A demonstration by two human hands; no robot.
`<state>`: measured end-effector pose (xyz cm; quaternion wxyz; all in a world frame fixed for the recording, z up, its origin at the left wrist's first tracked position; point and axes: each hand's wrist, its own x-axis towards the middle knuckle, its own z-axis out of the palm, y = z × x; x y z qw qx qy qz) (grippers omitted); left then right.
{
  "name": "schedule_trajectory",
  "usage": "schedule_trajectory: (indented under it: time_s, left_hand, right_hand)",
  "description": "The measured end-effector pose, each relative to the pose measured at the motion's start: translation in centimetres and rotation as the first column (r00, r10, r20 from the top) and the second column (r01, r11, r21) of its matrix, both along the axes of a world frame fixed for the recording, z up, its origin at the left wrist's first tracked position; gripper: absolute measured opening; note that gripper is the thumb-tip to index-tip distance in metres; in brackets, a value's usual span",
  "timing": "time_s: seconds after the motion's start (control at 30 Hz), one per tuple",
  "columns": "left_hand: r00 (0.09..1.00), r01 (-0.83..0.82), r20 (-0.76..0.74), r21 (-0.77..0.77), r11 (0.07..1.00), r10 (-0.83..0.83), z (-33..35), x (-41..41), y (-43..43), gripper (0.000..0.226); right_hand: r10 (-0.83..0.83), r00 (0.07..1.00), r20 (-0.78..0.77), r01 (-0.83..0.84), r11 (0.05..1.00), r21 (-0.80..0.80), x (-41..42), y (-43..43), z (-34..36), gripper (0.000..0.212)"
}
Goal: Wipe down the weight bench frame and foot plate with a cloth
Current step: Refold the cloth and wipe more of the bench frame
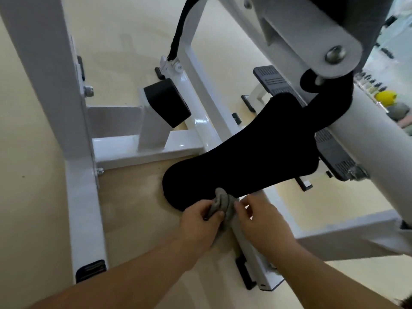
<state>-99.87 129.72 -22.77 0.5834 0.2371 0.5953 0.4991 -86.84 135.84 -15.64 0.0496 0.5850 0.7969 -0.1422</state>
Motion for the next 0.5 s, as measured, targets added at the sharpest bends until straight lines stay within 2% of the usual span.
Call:
schedule_trajectory:
  time_s: [0.03,0.07,0.13,0.17,0.27,0.37,0.4,0.43,0.47,0.5]
  left_hand:
    - [0.999,0.034,0.017,0.032,0.999,-0.034,0.6,0.1,-0.3,0.012]
    - [0.997,0.054,0.058,0.063,0.997,-0.058,1.1,0.1,-0.6,0.014]
    - [0.988,0.083,0.118,0.107,0.991,-0.095,1.8,0.5,-0.9,0.018]
    - [0.986,0.108,0.112,0.123,0.986,-0.122,2.0,0.8,-1.0,0.020]
    - [0.972,0.229,0.019,0.164,0.960,-0.235,3.1,0.8,-1.1,0.027]
    - [0.940,0.309,-0.201,0.156,0.938,-0.276,4.0,-0.2,-0.3,0.031]
    - [0.894,0.347,-0.348,0.145,0.927,-0.280,4.2,-0.8,0.3,0.032]
    - [0.789,0.421,-0.540,0.131,0.898,-0.291,4.6,-1.5,1.1,0.034]
    - [0.615,0.529,-0.734,0.113,0.841,-0.288,5.2,-2.2,1.9,0.037]
    - [0.411,0.663,-0.871,0.084,0.744,-0.268,6.3,-2.5,2.7,0.042]
  right_hand:
    - [-0.172,0.973,-0.151,0.155,0.981,-0.116,-0.1,-0.9,-0.4,0.023]
    - [-0.330,0.899,-0.287,0.263,0.932,-0.248,-0.3,-1.7,-0.9,0.027]
    - [-0.582,0.678,-0.448,0.366,0.797,-0.481,-0.8,-3.1,-1.6,0.026]
    - [-0.644,0.589,-0.489,0.379,0.754,-0.537,-0.7,-3.5,-1.9,0.024]
    - [-0.702,0.443,-0.558,0.468,0.712,-0.524,-0.1,-3.8,-1.7,0.021]
    - [-0.722,0.320,-0.614,0.612,0.652,-0.448,0.6,-3.3,-0.6,0.020]
    - [-0.714,0.281,-0.642,0.650,0.633,-0.420,0.7,-3.3,-0.3,0.022]
    - [-0.699,0.249,-0.670,0.681,0.618,-0.392,0.6,-3.3,0.1,0.024]
    - [-0.680,0.234,-0.695,0.703,0.612,-0.362,0.5,-3.4,0.4,0.026]
    - [-0.665,0.234,-0.709,0.718,0.610,-0.336,0.3,-3.4,0.6,0.026]
